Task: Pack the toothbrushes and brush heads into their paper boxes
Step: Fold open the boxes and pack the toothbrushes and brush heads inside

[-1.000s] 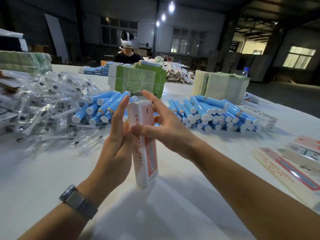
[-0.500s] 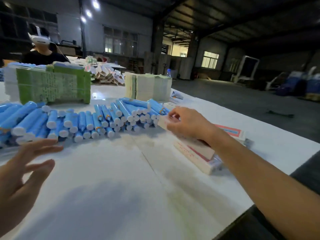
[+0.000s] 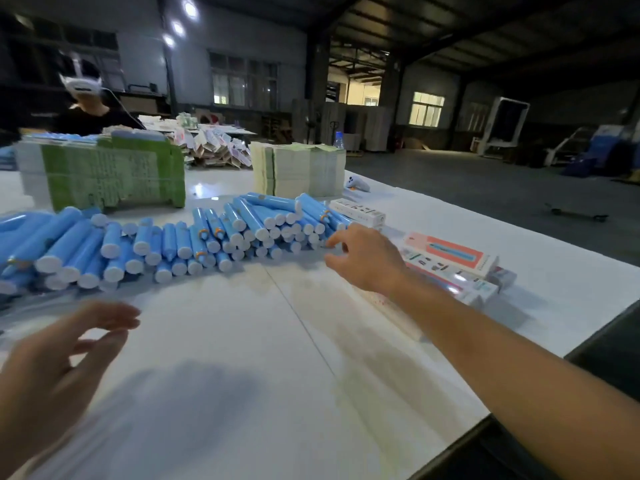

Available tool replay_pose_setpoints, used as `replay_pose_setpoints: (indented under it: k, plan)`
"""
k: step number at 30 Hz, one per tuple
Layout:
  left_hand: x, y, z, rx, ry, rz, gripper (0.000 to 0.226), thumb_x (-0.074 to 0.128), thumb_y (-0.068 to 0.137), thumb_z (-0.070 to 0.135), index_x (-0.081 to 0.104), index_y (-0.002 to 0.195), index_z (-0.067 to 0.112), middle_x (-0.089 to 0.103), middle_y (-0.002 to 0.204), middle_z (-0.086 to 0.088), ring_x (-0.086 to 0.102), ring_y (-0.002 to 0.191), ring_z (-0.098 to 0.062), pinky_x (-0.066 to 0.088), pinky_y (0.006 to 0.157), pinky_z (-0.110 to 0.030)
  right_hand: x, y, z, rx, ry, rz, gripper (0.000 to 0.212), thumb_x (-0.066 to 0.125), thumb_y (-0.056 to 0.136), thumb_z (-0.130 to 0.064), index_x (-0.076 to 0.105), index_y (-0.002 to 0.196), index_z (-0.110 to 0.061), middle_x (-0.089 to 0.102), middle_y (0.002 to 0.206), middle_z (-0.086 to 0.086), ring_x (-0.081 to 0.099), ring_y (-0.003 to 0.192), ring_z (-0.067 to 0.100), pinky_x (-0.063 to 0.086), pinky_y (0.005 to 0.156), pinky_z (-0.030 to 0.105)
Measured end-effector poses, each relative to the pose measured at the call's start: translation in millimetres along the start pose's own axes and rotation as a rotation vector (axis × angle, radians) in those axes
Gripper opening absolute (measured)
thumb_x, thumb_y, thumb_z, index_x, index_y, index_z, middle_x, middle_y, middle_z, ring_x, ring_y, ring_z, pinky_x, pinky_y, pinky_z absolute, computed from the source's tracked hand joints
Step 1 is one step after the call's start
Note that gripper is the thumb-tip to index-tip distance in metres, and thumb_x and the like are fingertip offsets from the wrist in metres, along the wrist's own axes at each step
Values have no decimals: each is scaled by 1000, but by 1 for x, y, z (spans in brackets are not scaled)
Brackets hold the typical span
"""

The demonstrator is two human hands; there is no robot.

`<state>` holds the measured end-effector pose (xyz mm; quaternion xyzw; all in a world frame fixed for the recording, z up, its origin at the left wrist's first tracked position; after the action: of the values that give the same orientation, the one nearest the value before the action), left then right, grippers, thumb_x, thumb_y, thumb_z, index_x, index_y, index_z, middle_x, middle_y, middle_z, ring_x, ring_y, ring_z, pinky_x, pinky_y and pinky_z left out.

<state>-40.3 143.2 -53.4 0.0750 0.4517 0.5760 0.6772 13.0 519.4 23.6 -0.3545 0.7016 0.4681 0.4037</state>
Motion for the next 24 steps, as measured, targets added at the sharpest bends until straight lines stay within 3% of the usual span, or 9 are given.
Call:
replay_pose_setpoints:
  k: [3,4,6,8,11,15,17,21,24]
  plan:
    - [-5,8,34,-36,-14,32,16,55,87,38,66,98,42,70,97,23,64,85,7,49,70,-8,19,-7,-95,-158,368,-29,11,62,88,-36,71,89,-29,58,77,-13,58,84,14,50,79,35]
    - [-6,7,37,-5,16,41,16,59,89,28,66,93,42,69,97,24,63,85,8,48,69,-6,25,-10,-128,-194,478,-48,10,63,89,-35,70,84,-29,61,75,-12,59,82,14,50,78,35]
    - [-10,8,32,-12,57,62,38,64,91,4,64,90,41,70,90,20,63,86,7,46,68,-7,38,-15,-194,-262,648,-67,12,64,89,-32,70,80,-27,67,75,-8,62,81,16,50,76,34]
    - [-17,10,27,-60,55,115,43,61,87,-9,64,87,34,69,84,15,63,78,1,45,63,-10,46,-23,-254,-345,761,-54,12,65,87,-29,70,78,-24,65,72,-8,63,79,19,49,75,35]
    - [-43,12,22,-112,66,262,36,55,79,-4,62,73,30,64,68,11,55,59,-1,41,59,-19,50,-28,-300,-420,897,21,14,62,85,-30,69,76,-22,59,63,-10,60,69,15,50,71,35]
    - [-77,13,-5,-315,109,372,23,55,85,6,66,76,24,70,75,4,64,77,-21,48,72,-32,71,-24,-308,-486,922,3,5,64,85,-26,68,81,-27,58,60,-15,54,59,0,45,64,29]
    - [-82,14,-20,-428,152,292,18,56,90,12,68,83,22,73,87,-3,66,87,-27,52,81,-37,78,-25,-313,-508,950,-66,4,63,82,-32,66,85,-33,61,64,-15,55,60,-3,42,63,23]
    - [-100,13,-42,-544,345,64,14,55,91,17,58,87,31,63,96,2,63,102,-27,51,88,-35,81,-44,-341,-573,1067,-253,19,59,76,-44,63,94,-41,62,73,-21,56,65,-3,43,65,11]
    - [-156,4,-59,-596,635,134,26,58,89,22,62,113,30,63,119,-5,56,115,-31,48,96,-43,75,-57,-350,-623,1099,-271,22,65,84,-39,65,106,-33,61,74,-21,56,69,-5,42,66,6]
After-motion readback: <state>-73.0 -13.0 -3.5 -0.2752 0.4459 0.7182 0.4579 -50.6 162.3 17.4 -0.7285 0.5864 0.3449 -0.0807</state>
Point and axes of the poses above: each hand's wrist, its own y-axis towards the middle knuckle, its own x-axis out of the palm, z = x × y, the point moved 9 cm from there along y, towards the middle knuckle
